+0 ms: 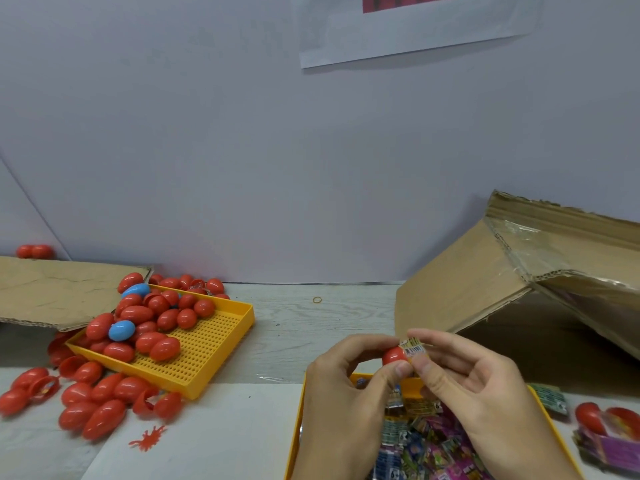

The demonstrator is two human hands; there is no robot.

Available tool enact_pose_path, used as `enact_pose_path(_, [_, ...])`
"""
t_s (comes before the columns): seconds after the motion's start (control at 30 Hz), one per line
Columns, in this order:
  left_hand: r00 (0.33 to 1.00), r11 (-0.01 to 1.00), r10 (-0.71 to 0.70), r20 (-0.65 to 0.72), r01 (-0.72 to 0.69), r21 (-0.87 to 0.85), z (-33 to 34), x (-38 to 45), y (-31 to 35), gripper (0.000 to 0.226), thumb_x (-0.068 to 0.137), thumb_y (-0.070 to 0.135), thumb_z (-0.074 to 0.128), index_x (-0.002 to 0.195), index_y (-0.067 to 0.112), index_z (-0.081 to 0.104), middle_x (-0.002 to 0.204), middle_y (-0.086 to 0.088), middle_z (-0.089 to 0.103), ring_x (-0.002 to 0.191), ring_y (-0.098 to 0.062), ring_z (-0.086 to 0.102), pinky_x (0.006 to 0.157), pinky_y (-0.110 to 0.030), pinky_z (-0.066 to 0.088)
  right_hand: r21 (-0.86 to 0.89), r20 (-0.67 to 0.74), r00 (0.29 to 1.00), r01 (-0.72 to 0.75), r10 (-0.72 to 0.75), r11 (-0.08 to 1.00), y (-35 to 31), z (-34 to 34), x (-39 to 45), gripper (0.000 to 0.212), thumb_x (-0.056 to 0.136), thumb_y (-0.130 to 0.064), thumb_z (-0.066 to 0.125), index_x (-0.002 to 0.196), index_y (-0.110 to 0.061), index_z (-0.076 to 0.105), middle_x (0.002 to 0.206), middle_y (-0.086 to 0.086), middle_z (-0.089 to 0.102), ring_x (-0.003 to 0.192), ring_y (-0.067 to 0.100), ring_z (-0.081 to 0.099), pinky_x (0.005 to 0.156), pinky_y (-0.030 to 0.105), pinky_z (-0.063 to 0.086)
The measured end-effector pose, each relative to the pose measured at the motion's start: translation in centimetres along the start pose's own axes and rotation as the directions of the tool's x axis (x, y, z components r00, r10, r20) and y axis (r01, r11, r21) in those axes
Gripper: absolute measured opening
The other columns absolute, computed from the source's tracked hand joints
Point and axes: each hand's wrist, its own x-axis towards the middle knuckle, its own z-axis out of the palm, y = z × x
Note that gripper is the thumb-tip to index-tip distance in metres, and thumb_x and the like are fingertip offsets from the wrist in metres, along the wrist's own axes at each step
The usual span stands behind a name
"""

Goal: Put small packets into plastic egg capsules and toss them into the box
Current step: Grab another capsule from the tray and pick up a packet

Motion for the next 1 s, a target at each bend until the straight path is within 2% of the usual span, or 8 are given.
enact_pose_path(0.13, [1.0,1.0,-0.004,0.006,0.004,-0.031,0.2,0.1,-0.1,0.029,0.078,0.02,0.08,0.089,0.046,0.072,0.089,0.019,0.073,0.092,-0.002,0.068,0.075,-0.04,0.06,-0.005,-0.033,0.999,0.015,-0.015,1.0,0.0,0.1,0.0,0.035,0.063,-0.029,0.073,0.098,-0.027,0.074,0.091,-0.005,0.076,0.088,0.01,0.071,0.066,0.015,0.054])
enact_pose_path(0.23, [0.999,0.996,0.0,0.041,0.004,-0.091,0.4,0.1,0.0,0.018,0.074,0.038,0.076,0.091,0.044,0.072,0.092,0.014,0.074,0.095,-0.006,0.069,0.076,-0.027,0.058,-0.013,-0.072,0.997,0.036,-0.037,0.999,0.0,0.1,0.0,0.033,0.061,-0.032,0.073,0.094,-0.032,0.075,0.09,-0.006,0.075,0.087,0.01,0.071,0.066,0.018,0.055])
enact_pose_path(0.3, [0.998,0.988,-0.031,0.06,0.04,-0.148,0.5,0.1,-0.2,0.022,0.072,0.043,0.071,0.094,0.043,0.073,0.095,0.009,0.075,0.096,-0.013,0.071,0.08,-0.031,0.059,-0.02,-0.083,0.995,0.051,-0.053,0.998,0.0,0.0,0.0,0.033,0.06,-0.033,0.074,0.092,-0.036,0.076,0.092,-0.007,0.075,0.09,0.009,0.071,0.07,0.023,0.056])
enact_pose_path(0.47, [0.986,0.943,-0.098,0.138,0.136,-0.304,0.3,0.2,-0.5,0.02,0.072,0.031,0.073,0.091,0.03,0.079,0.094,-0.004,0.076,0.093,-0.02,0.073,0.076,-0.027,0.059,-0.024,-0.057,0.995,0.085,-0.086,0.996,0.1,0.1,0.0,0.037,0.06,-0.025,0.075,0.096,-0.029,0.075,0.088,-0.005,0.075,0.087,0.005,0.07,0.07,0.009,0.05])
enact_pose_path(0.6, [0.98,0.923,-0.106,0.166,0.159,-0.35,0.1,0.3,-0.5,0.021,0.072,0.027,0.075,0.092,0.023,0.08,0.095,-0.007,0.077,0.093,-0.021,0.074,0.076,-0.027,0.059,-0.036,-0.045,0.994,0.097,-0.099,0.995,0.2,0.1,0.1,0.039,0.06,-0.024,0.075,0.099,-0.028,0.073,0.089,-0.009,0.075,0.087,-0.001,0.068,0.07,0.006,0.049])
enact_pose_path(0.87, [0.98,0.853,-0.178,0.091,0.2,-0.481,0.6,0.5,-0.3,0.025,0.065,0.026,0.076,0.086,0.012,0.079,0.092,-0.013,0.076,0.089,-0.023,0.074,0.071,-0.027,0.06,-0.029,-0.065,0.986,0.15,-0.151,0.988,0.0,0.5,-0.1,0.045,0.058,-0.029,0.077,0.102,-0.025,0.071,0.095,-0.004,0.075,0.089,0.011,0.07,0.069,0.017,0.055])
enact_pose_path(0.93, [0.978,0.847,-0.195,0.074,0.206,-0.49,0.5,0.6,-0.3,0.024,0.064,0.026,0.076,0.085,0.014,0.079,0.09,-0.012,0.076,0.089,-0.025,0.074,0.069,-0.028,0.06,-0.106,-0.068,0.983,0.163,-0.171,0.981,0.1,0.8,-0.3,0.043,0.056,-0.03,0.079,0.098,-0.031,0.071,0.095,-0.005,0.073,0.089,0.012,0.069,0.069,0.027,0.059])
enact_pose_path(1.0, [0.974,0.846,-0.213,0.073,0.221,-0.485,0.5,0.6,-0.3,0.023,0.065,0.026,0.076,0.085,0.015,0.079,0.09,-0.012,0.076,0.09,-0.028,0.074,0.069,-0.029,0.06,-0.222,-0.08,0.977,0.176,-0.198,0.959,0.0,1.1,-0.5,0.044,0.054,-0.035,0.079,0.097,-0.038,0.069,0.094,-0.011,0.072,0.09,0.009,0.068,0.066,0.03,0.059])
